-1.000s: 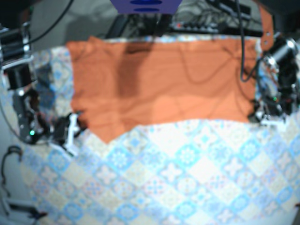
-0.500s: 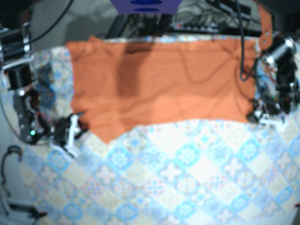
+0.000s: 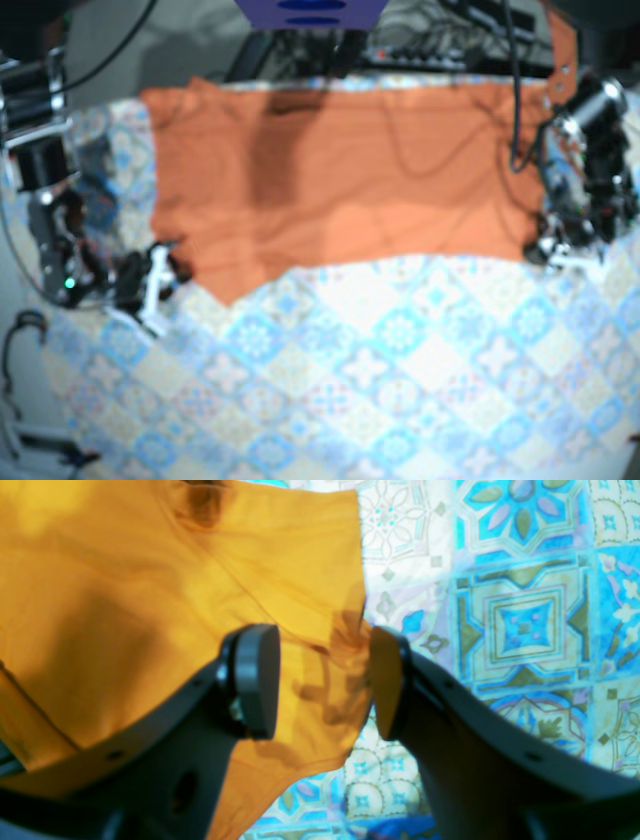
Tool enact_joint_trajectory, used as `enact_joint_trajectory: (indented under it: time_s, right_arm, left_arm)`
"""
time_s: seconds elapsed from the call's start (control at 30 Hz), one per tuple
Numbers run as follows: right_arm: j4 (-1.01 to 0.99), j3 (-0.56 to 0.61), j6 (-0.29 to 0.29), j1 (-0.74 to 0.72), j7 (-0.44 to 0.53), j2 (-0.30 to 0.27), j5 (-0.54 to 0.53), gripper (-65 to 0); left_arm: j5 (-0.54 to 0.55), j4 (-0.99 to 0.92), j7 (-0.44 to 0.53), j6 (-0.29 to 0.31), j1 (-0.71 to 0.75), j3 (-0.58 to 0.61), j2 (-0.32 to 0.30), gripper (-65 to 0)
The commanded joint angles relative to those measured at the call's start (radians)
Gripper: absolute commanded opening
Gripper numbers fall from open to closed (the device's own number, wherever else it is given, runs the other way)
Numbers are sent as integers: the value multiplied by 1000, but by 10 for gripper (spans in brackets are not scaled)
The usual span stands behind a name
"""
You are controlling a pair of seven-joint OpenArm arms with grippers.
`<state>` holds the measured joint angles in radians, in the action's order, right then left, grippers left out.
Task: Fold the T-shirt properly
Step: 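Lower both open grippers around the hem corners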
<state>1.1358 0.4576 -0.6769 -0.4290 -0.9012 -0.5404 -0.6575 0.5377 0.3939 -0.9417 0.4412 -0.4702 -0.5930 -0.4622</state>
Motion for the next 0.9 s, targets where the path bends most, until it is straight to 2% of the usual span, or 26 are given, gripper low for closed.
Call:
enact_joint_trajectory:
  time_s: [0.0, 0.23, 0.43, 0.63, 0.87]
  right_arm:
    - [10, -7, -4, -28, 17, -16, -12, -362]
    - [8, -6, -4, -26, 35, 9, 12, -362]
    - [-58, -12, -7, -18, 64, 76, 141, -361]
    - [-156, -7, -8, -18, 132, 115, 153, -360]
    - [-191, -7, -8, -20, 170, 130, 157, -248]
  left_arm:
    - [-17, 0, -35, -5, -8, 3, 10, -397]
    - [-17, 12, -35, -3, -8, 3, 27, -397]
    - [-9, 52, -36, -3, 3, 89, 39, -397]
    - [-9, 53, -35, -3, 4, 94, 43, -397]
    - [-9, 53, -35, -3, 8, 95, 43, -397]
